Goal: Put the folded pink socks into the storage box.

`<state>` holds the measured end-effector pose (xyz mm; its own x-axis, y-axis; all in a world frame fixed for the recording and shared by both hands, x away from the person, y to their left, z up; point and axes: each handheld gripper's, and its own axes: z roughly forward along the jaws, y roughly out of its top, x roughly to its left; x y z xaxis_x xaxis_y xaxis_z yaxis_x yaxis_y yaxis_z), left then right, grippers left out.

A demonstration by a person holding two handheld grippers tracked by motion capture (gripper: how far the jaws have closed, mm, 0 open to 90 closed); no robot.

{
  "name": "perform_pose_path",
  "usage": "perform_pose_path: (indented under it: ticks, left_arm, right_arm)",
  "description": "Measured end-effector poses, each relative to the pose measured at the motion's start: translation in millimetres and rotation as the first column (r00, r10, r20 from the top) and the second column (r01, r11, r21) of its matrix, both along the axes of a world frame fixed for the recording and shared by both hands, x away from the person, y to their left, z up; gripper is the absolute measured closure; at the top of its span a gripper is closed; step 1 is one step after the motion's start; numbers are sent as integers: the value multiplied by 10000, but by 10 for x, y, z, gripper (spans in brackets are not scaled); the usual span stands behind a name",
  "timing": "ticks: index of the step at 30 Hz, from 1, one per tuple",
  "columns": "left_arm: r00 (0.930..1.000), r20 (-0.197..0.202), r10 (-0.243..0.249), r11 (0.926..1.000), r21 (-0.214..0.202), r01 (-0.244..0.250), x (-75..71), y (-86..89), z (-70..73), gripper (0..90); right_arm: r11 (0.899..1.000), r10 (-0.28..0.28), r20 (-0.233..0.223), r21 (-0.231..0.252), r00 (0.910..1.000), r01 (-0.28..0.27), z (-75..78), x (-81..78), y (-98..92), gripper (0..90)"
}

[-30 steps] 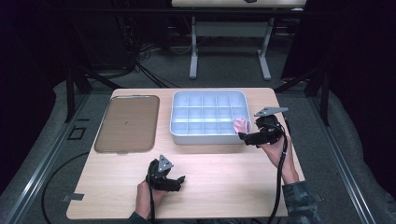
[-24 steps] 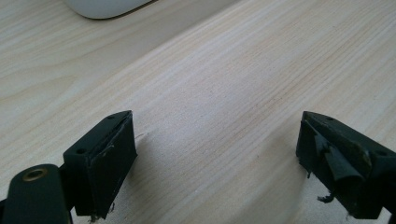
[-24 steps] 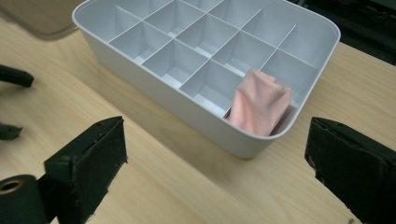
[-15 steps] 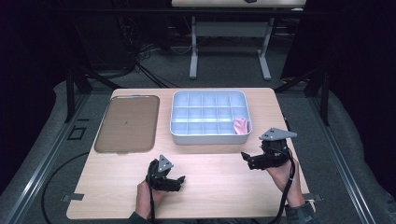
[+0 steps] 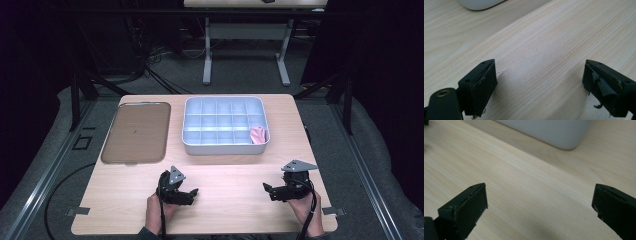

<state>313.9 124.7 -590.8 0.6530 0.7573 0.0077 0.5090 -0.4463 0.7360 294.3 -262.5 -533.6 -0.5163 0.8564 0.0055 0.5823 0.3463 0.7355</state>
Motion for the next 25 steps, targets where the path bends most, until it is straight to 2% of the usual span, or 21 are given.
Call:
perform_pose_path:
  ticks: [4, 7, 10, 13, 14, 18, 19, 21, 25]
  left_arm:
    - [10000, 7, -8, 10000, 0, 8, 1, 0, 0, 120]
    - [10000, 3, -5, 10000, 2, 5, 2, 0, 0, 120]
    - [10000, 2, -10, 10000, 3, 10, 2, 1, 0, 120]
    - [10000, 9, -20, 10000, 17, 20, 0, 1, 1, 120]
    - [10000, 3, -11, 10000, -2, 11, 1, 0, 0, 120]
    - [10000, 16, -24, 10000, 33, 24, 0, 1, 1, 120]
    - [10000, 19, -11, 10000, 19, 11, -2, -1, 1, 120]
    - [10000, 13, -22, 10000, 28, 22, 0, 1, 1, 120]
    - [10000, 13, -23, 10000, 26, 23, 0, 1, 1, 121]
  right_arm:
    - [9999, 119, -449, -63, 9989, -121, -204, -30, -3, 0]
    - [9997, 230, -639, 101, 9977, -224, -335, -57, -8, 0]
    - [9994, 162, -688, 312, 9975, -141, -454, -75, -19, 0]
    - [9998, -30, -728, 211, 9973, 45, -536, -80, -30, 0]
    - [9999, -118, -582, 100, 9982, 124, -538, -91, -34, 3]
    - [9995, -208, -541, 227, 9983, 221, -543, -99, -49, 0]
    - [9996, -225, -503, 178, 9985, 234, -550, -99, -45, 0]
    - [9993, -297, -326, -241, 9990, 290, -563, -110, -2, 3]
    - [9993, -306, -330, -236, 9990, 299, -564, -115, -3, 5]
